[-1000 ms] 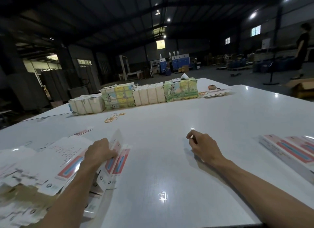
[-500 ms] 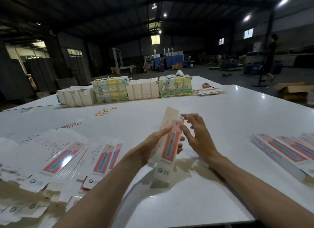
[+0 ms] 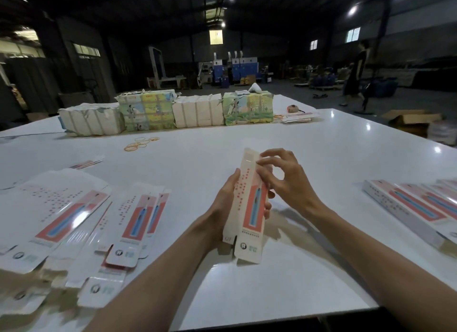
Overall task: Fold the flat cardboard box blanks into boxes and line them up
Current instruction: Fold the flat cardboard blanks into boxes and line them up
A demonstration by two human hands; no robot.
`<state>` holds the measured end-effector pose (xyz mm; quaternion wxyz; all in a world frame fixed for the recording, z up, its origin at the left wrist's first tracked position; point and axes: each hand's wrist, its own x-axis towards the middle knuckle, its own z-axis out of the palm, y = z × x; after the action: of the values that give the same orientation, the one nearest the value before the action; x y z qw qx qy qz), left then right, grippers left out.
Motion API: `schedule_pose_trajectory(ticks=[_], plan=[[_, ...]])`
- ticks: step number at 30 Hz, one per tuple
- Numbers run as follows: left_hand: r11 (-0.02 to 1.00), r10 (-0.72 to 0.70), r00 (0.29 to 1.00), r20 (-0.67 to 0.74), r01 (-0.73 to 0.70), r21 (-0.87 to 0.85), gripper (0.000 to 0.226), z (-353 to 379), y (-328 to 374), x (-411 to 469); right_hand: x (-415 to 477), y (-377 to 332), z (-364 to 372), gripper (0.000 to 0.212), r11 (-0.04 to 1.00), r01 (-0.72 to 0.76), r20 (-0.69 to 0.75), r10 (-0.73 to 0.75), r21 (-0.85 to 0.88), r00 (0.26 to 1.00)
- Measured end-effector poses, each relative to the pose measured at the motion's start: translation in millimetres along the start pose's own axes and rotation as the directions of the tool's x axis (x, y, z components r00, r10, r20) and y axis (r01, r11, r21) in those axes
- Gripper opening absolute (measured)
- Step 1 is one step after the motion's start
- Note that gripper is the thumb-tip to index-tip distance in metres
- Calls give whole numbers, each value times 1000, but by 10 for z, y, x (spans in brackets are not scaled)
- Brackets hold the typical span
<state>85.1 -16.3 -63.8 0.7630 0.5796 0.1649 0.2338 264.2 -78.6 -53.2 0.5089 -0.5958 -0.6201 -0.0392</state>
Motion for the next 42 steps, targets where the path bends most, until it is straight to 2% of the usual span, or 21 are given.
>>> schedule_pose_trajectory(ticks=[3, 6, 9, 12, 15, 17, 20, 23, 24, 29, 32, 34, 36, 38, 41, 42], plan=[[1000, -25, 999, 39, 25, -11, 70, 16, 53, -15, 56, -28, -31, 6, 983, -107, 0, 109, 150, 994], [997, -81, 994, 78, 80, 12, 80, 21, 68, -18, 103, -43, -100, 9, 953, -213, 29, 212, 217, 977], [997, -66, 988, 140, 58, 60, 78, 5, 86, -10, 108, -78, -204, 12, 886, -300, 98, 284, 354, 954], [995, -90, 980, 178, 82, 52, 76, 5, 101, 10, 88, -134, -266, 15, 782, -339, 160, 300, 523, 940], [992, -126, 983, 137, 121, 44, 67, 82, 79, 37, 88, -184, -252, 22, 664, -353, 210, 289, 658, 934], [987, -147, 976, 161, 155, -38, 60, 143, 52, 41, 85, -186, -209, 31, 627, -355, 218, 287, 693, 933], [966, -132, 982, 137, 158, -206, 57, 109, 57, 31, 38, -199, -118, 36, 638, -335, 190, 286, 694, 939], [959, -55, 998, 28, 61, -276, 59, 14, 70, 45, -80, -213, -16, 62, 642, -401, 261, 306, 654, 915], [963, -30, 1000, 4, 30, -266, 60, -5, 71, 51, -122, -213, 24, 64, 650, -408, 291, 286, 641, 913], [998, 25, 997, -70, -29, -63, 68, -53, 21, 41, -196, -210, 91, 55, 697, -343, 250, 237, 629, 939], [999, 46, 986, -162, -48, -9, 59, 3, -29, 17, -181, -200, 59, 54, 742, -310, 211, 228, 595, 951], [989, 145, 959, -242, -139, 40, 41, 31, -43, 41, -152, -174, 47, 55, 776, -294, 193, 223, 558, 955], [959, 275, 917, -289, -239, 154, 37, 35, -37, 73, -131, -161, 46, 55, 805, -287, 192, 217, 519, 957], [940, 328, 909, -255, -288, 183, 40, 49, -18, 66, -116, -154, 39, 56, 815, -282, 200, 207, 506, 958], [970, 240, 960, -142, -233, 66, 59, 96, -1, 43, -92, -152, 11, 57, 826, -266, 204, 186, 496, 961], [974, 223, 968, -118, -214, 79, 62, 113, 6, 41, -87, -154, 2, 56, 829, -262, 207, 180, 494, 961]])
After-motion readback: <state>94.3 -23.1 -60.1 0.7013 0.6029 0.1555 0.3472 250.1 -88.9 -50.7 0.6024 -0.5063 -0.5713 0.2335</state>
